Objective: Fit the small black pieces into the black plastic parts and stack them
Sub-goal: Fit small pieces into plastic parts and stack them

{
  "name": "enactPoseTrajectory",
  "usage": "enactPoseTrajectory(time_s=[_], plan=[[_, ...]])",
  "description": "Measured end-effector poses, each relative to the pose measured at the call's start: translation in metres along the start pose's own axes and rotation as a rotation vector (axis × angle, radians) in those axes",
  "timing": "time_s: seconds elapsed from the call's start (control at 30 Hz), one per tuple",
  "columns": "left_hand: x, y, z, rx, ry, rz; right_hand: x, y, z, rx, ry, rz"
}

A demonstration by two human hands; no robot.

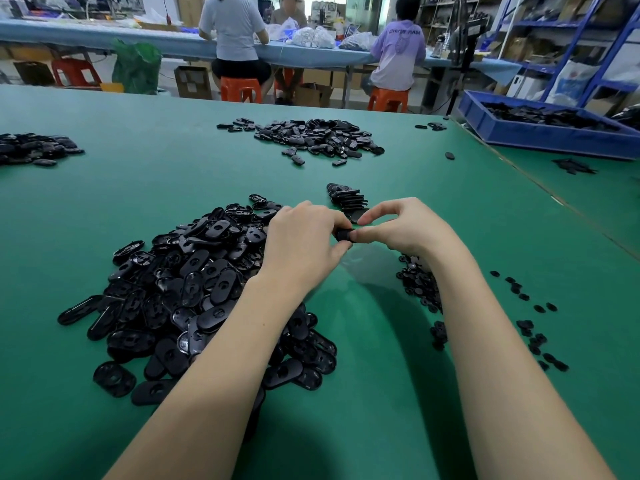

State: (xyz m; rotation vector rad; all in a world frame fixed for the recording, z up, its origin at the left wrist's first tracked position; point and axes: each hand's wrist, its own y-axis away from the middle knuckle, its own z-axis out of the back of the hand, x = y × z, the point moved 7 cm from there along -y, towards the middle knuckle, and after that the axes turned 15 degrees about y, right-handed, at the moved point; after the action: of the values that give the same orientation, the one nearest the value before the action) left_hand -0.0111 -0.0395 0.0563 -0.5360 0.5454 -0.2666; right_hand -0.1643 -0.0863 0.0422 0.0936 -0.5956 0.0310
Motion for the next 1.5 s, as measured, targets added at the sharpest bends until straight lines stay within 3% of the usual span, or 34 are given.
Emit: enactPoseTrajectory(time_s=[0.3, 0.6, 1.27, 1.5], plan=[[0.014, 0.002, -0.002, 0.046, 0.245, 0.139, -0.013, 0.003, -0.02, 0.182, -0.315, -0.013], [0.037, 0.0, -0.015, 0.163, 0.849, 0.376, -0.002, 0.003, -0.017, 0.12, -0.3, 0.094], [0.043, 0.003, -0.019, 0.087, 1.091, 0.508, 0.014, -0.001, -0.008, -0.079, -0.248, 0.226], [0.043, 0.003, -0.023, 0.086, 1.075, 0.514, 0.012, -0.004, -0.014, -0.062, -0.242, 0.217]])
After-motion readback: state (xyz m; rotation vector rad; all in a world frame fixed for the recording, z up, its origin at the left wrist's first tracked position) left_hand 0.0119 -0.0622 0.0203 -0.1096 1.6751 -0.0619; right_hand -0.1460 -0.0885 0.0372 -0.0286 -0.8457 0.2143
